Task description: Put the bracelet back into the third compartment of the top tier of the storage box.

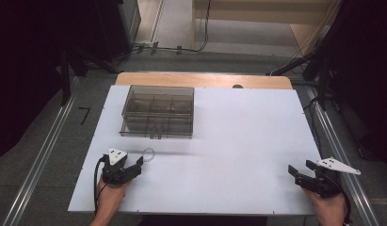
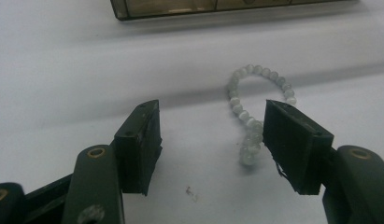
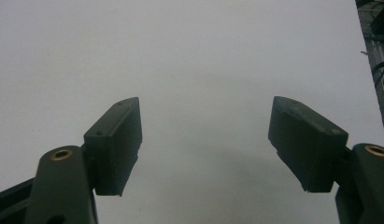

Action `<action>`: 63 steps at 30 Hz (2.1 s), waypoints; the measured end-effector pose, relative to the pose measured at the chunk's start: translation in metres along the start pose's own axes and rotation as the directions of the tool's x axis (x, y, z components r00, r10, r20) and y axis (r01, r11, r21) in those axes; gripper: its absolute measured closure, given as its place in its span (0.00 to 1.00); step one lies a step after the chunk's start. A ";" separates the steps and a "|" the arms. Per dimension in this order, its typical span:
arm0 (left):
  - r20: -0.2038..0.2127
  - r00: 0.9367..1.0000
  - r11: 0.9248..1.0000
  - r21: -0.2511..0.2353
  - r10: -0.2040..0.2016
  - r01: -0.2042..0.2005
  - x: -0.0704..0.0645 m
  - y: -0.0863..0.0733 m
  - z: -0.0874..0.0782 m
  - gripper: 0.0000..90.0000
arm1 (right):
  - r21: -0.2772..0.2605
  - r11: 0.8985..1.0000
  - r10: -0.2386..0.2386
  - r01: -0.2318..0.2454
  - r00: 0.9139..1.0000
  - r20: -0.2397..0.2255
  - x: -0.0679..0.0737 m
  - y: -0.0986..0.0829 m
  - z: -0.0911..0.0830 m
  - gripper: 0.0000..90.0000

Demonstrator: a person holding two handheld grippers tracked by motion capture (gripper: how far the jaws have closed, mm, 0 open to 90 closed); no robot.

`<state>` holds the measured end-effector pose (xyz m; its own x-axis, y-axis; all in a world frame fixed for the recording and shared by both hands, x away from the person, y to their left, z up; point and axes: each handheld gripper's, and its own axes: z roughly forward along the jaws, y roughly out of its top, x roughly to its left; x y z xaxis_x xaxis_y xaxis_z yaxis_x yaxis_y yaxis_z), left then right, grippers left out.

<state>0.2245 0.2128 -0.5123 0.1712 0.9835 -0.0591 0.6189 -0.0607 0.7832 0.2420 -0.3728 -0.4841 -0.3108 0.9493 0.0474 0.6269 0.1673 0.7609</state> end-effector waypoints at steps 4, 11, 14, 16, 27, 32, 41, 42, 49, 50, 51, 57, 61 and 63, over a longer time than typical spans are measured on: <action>0.009 1.000 1.000 0.002 0.008 -0.008 -0.001 0.000 0.000 0.47 | 0.000 1.000 0.000 0.000 1.000 0.001 0.000 0.000 0.000 0.27; 0.024 0.999 1.000 0.006 0.023 -0.023 -0.003 0.000 0.000 0.59 | 0.000 1.000 -0.002 0.002 1.000 0.003 0.000 0.000 0.000 0.28; 0.027 0.999 1.000 0.005 0.025 -0.026 -0.003 0.000 0.000 0.63 | 0.000 1.000 -0.002 0.002 1.000 0.002 0.000 0.000 0.000 0.28; 0.025 0.999 1.000 0.008 0.027 -0.027 -0.003 0.000 0.000 0.65 | -0.001 1.000 -0.003 0.003 1.000 0.002 0.000 0.000 0.000 0.28; 0.031 0.999 0.999 0.027 0.041 -0.042 -0.006 0.000 0.002 0.78 | 0.000 1.000 -0.001 0.001 1.000 0.003 0.000 0.000 -0.001 0.28; 0.037 0.999 0.999 0.028 0.040 -0.041 -0.006 0.000 0.002 0.85 | 0.000 1.000 -0.001 0.001 1.000 0.003 0.000 0.000 -0.001 0.28; 0.047 0.998 0.999 0.030 0.036 -0.038 -0.005 0.000 0.002 0.94 | -0.002 1.000 -0.002 0.002 1.000 0.000 0.000 0.000 -0.001 0.28; 0.047 0.998 0.999 0.030 0.035 -0.037 -0.005 0.000 0.001 0.94 | -0.002 1.000 -0.002 0.002 1.000 0.000 0.000 0.000 -0.001 0.28; 0.057 0.998 1.000 0.017 0.018 -0.019 -0.004 0.002 -0.001 0.94 | -0.003 1.000 -0.003 0.003 1.000 -0.006 0.000 0.000 -0.001 0.28; 0.059 0.998 1.000 0.016 0.016 -0.017 -0.003 0.002 -0.002 0.94 | -0.003 1.000 -0.002 0.002 1.000 -0.007 0.000 0.000 -0.001 0.28; 0.061 0.998 1.000 0.014 0.013 -0.014 -0.003 0.002 -0.002 0.94 | -0.002 1.000 -0.003 0.003 1.000 -0.009 0.000 0.000 0.000 0.28; 0.071 0.998 1.000 -0.007 0.002 -0.001 -0.004 0.004 -0.007 0.95 | -0.001 1.000 -0.008 0.008 1.000 -0.004 0.000 0.000 0.000 0.28; 0.080 0.997 1.000 -0.026 0.003 -0.001 -0.006 0.006 -0.012 0.95 | 0.004 1.000 -0.012 0.012 1.000 -0.004 0.000 0.000 0.001 0.28; 0.083 0.997 0.999 -0.039 -0.003 0.007 -0.006 0.007 -0.014 0.95 | 0.005 1.000 -0.012 0.012 1.000 -0.003 0.001 0.000 0.001 0.27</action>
<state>0.2171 0.2084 -0.4972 0.2325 0.9660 -0.1131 0.5894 -0.0474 0.8065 0.2426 -0.3719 -0.4844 -0.3204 0.9464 0.0405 0.6266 0.1797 0.7583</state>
